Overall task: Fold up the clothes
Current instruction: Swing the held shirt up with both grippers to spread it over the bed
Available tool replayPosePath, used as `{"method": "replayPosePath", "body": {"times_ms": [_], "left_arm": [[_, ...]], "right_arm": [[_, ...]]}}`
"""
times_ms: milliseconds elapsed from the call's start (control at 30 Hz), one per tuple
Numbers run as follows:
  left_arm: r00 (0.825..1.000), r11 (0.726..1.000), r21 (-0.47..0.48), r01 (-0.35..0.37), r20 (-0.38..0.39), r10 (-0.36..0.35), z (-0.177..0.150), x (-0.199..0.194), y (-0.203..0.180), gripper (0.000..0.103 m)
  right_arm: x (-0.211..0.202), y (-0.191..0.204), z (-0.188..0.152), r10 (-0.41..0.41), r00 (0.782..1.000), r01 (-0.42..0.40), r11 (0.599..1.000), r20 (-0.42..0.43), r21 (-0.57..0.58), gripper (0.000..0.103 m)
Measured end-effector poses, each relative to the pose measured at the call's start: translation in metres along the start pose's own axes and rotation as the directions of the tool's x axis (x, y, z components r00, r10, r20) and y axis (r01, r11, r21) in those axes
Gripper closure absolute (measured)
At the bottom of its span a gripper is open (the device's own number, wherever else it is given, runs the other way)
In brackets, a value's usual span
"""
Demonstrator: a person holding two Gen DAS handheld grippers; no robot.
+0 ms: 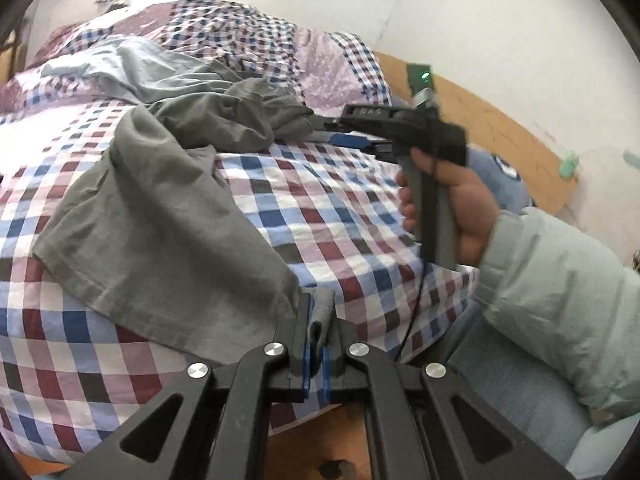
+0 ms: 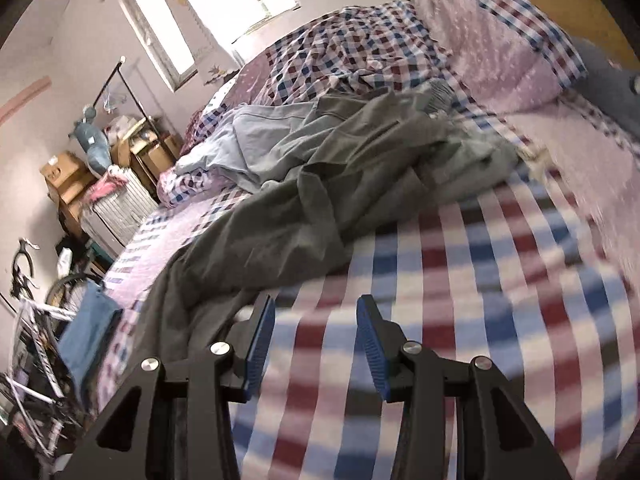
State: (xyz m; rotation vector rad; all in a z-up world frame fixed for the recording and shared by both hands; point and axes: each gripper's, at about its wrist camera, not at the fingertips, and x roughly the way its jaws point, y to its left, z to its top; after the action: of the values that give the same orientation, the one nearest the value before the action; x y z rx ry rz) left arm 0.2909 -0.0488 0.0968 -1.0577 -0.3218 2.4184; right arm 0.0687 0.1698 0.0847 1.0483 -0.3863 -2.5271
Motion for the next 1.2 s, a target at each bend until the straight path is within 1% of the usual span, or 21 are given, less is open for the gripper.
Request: {"method": "replayPosePath", "body": {"times_ms": [100, 300, 367, 433, 500, 533, 567, 600, 633, 700, 767, 800, 833, 867, 933, 1000, 1100, 1167, 1200], "left_arm": [[0.999, 0.997, -0.078, 0.031, 0.031, -0.029, 0.005, -0.008, 0.016, 0.102], [0.997, 0.973, -0.222, 0.069, 0.055, -0.058, 0.011, -0.013, 0.044, 0.103], [0.996, 0.97, -0.234, 0.072, 0.059, -0.06, 0.012, -0.013, 0.047, 0.102], [0.996, 0.968, -0.242, 0.072, 0.06, -0.059, 0.012, -0.012, 0.048, 0.102], [0.996, 0.968, -0.243, 0.068, 0.069, -0.052, 0.013, -0.013, 0.047, 0.102], [0.996, 0.968, -0.243, 0.063, 0.076, -0.045, 0.014, -0.014, 0.047, 0.102], [0.996, 0.968, -0.244, 0.057, 0.083, -0.038, 0.014, -0.016, 0.047, 0.102], [0.995, 0.968, -0.244, 0.051, 0.099, -0.028, 0.015, -0.02, 0.047, 0.102], [0.993, 0.969, -0.244, 0.046, 0.116, -0.018, 0.016, -0.024, 0.047, 0.102], [0.984, 0.968, -0.25, 0.007, 0.171, 0.037, 0.02, -0.039, 0.051, 0.102], [0.97, 0.962, -0.273, -0.015, 0.229, 0.08, 0.023, -0.055, 0.057, 0.102], [0.959, 0.955, -0.295, -0.026, 0.261, 0.107, 0.024, -0.065, 0.062, 0.102], [0.948, 0.945, -0.326, -0.031, 0.291, 0.131, 0.025, -0.075, 0.068, 0.102], [0.94, 0.938, -0.345, -0.029, 0.309, 0.142, 0.025, -0.081, 0.072, 0.102], [0.927, 0.925, -0.379, -0.034, 0.334, 0.171, 0.026, -0.093, 0.08, 0.102], [0.921, 0.918, -0.395, -0.033, 0.345, 0.182, 0.028, -0.102, 0.082, 0.102], [0.912, 0.926, -0.375, -0.036, 0.366, 0.183, 0.033, -0.117, 0.076, 0.102], [0.902, 0.937, -0.346, -0.035, 0.393, 0.179, 0.038, -0.13, 0.068, 0.102], [0.893, 0.941, -0.338, -0.029, 0.413, 0.176, 0.041, -0.138, 0.065, 0.102]], "right_arm": [[0.03, 0.003, 0.016, -0.027, 0.999, 0.026, 0.998, -0.019, -0.049, 0.056], [0.095, -0.014, 0.037, -0.059, 0.995, 0.056, 0.998, -0.08, -0.029, 0.057], [0.106, -0.021, 0.039, -0.034, 0.996, 0.035, 0.999, -0.081, 0.011, 0.057], [0.113, -0.026, 0.036, 0.009, 0.997, -0.005, 0.999, -0.081, 0.046, 0.056], [0.12, -0.028, 0.032, 0.032, 0.995, -0.028, 0.998, -0.091, 0.049, 0.058], [0.124, -0.027, 0.031, 0.052, 0.993, -0.047, 0.998, -0.105, 0.046, 0.064], [0.126, -0.025, 0.031, 0.065, 0.992, -0.062, 0.997, -0.108, 0.036, 0.087], [0.125, -0.023, 0.031, 0.074, 0.992, -0.072, 0.997, -0.105, 0.022, 0.094], [0.124, -0.02, 0.032, 0.083, 0.991, -0.083, 0.997, -0.101, 0.009, 0.094], [0.117, -0.013, 0.035, 0.114, 0.992, -0.115, 0.993, -0.061, -0.012, 0.095], [0.101, -0.009, 0.042, 0.137, 0.991, -0.137, 0.991, 0.008, -0.009, 0.096], [0.09, -0.009, 0.047, 0.16, 0.986, -0.16, 0.987, 0.046, 0.011, 0.096], [0.079, -0.01, 0.052, 0.181, 0.98, -0.184, 0.983, 0.082, 0.03, 0.096], [0.069, -0.012, 0.056, 0.2, 0.973, -0.207, 0.977, 0.117, 0.047, 0.096], [0.041, -0.02, 0.067, 0.242, 0.949, -0.265, 0.959, 0.201, 0.098, 0.096], [0.018, -0.031, 0.076, 0.261, 0.927, -0.305, 0.942, 0.268, 0.138, 0.097], [-0.024, -0.054, 0.087, 0.274, 0.883, -0.369, 0.907, 0.38, 0.203, 0.097], [-0.054, -0.073, 0.094, 0.264, 0.851, -0.398, 0.888, 0.453, 0.232, 0.097], [-0.069, -0.082, 0.098, 0.256, 0.834, -0.412, 0.878, 0.489, 0.244, 0.097]]}}
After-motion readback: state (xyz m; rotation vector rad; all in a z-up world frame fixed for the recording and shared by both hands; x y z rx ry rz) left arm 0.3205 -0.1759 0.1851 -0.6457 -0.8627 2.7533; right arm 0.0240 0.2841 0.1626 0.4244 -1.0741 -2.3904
